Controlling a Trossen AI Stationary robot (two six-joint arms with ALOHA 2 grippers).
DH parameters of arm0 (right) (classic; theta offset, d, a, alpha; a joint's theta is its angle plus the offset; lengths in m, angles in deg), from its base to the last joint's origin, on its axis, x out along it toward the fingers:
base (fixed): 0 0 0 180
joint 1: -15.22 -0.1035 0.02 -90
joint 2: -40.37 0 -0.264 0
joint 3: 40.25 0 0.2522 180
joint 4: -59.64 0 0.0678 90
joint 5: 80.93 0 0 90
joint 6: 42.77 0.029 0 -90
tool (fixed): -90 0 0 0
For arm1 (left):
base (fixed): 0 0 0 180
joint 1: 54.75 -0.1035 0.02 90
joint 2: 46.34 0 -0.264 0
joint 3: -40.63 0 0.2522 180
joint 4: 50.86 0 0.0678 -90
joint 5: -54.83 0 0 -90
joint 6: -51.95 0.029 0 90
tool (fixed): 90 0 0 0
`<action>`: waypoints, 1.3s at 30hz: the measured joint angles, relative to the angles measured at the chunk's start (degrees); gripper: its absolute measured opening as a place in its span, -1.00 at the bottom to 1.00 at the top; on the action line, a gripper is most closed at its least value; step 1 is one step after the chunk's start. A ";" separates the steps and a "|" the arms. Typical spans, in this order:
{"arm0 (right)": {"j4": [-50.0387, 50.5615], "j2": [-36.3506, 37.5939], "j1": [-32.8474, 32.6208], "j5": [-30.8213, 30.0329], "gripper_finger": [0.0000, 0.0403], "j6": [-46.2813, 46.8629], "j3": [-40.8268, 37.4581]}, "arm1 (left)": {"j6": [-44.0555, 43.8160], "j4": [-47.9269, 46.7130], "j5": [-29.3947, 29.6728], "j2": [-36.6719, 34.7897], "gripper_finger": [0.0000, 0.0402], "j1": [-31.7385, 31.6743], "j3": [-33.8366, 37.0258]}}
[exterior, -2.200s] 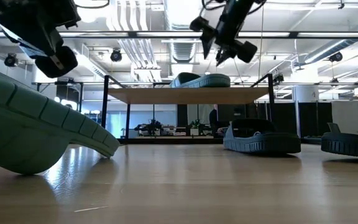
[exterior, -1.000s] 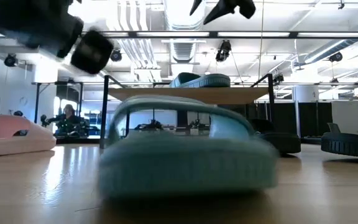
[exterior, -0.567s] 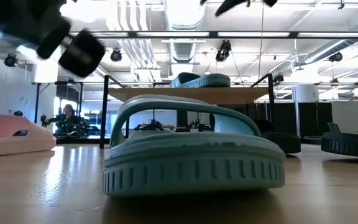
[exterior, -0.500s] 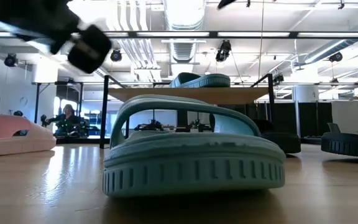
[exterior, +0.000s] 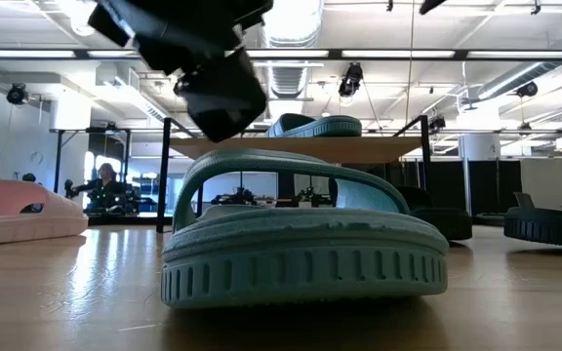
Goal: Pick and place slides into the shelf
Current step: Put the green slides on the shelf
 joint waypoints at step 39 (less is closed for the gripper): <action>4.46 1.04 -5.59 -0.08 0.45 0.03 -0.11 | -4.69 -9.98 -7.25 3.83 -0.02 -1.73 -2.30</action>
